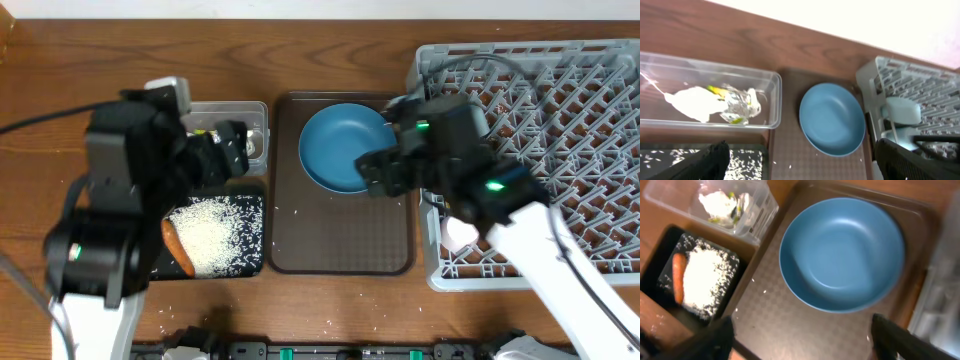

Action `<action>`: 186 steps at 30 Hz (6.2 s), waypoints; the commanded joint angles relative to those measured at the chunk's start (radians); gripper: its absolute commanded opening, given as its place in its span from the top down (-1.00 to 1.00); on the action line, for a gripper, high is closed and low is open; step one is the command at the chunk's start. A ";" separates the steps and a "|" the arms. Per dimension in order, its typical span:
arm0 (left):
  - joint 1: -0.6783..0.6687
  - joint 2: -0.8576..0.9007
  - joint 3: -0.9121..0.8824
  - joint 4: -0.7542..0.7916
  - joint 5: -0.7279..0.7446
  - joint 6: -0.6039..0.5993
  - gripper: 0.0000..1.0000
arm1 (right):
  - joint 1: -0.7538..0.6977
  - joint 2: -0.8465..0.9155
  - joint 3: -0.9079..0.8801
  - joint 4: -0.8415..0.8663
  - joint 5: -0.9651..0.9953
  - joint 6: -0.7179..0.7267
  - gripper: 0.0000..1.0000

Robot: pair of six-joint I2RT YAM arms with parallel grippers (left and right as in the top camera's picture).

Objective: Sort waste into correct bins and load items into the dishwasher rack
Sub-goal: 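Retract the left arm and move the right gripper to the blue plate, then grasp the rim of the blue plate with the right gripper, then lift the blue plate and carry it right into the rack, then stand the blue plate upright in the rack with the right gripper, then open the right gripper to release the plate and raise it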

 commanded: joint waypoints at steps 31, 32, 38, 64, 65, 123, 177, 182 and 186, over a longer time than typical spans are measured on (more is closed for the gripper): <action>0.004 -0.151 0.000 -0.011 -0.049 -0.001 -0.89 | 0.220 0.560 0.011 0.477 0.211 0.003 0.18; 0.004 -0.151 0.000 -0.011 -0.049 -0.001 -0.90 | 0.220 0.563 0.011 0.470 0.211 0.002 0.19; 0.004 -0.151 0.000 -0.011 -0.049 -0.001 -0.89 | 0.220 0.575 0.011 0.460 0.211 0.002 0.23; 0.004 -0.151 0.000 -0.011 -0.049 -0.001 -0.89 | 0.223 0.575 0.011 0.433 0.237 -0.020 0.38; 0.004 -0.151 0.000 -0.011 -0.049 -0.001 -0.89 | 0.224 0.575 0.011 0.426 0.237 -0.020 0.38; 0.004 -0.151 0.000 -0.011 -0.049 -0.001 -0.89 | -1.034 -0.104 0.010 0.033 -1.226 -0.277 0.99; 0.004 -0.151 0.000 -0.011 -0.049 -0.001 -0.89 | -1.209 0.202 -0.034 -0.033 -1.379 -0.334 0.98; 0.004 -0.151 0.000 -0.011 -0.049 -0.001 -0.89 | -1.205 0.202 -0.034 -0.032 -1.379 -0.312 0.98; 0.004 -0.151 0.000 -0.011 -0.049 -0.001 -0.89 | -1.205 0.202 -0.034 -0.034 -1.378 -0.312 0.97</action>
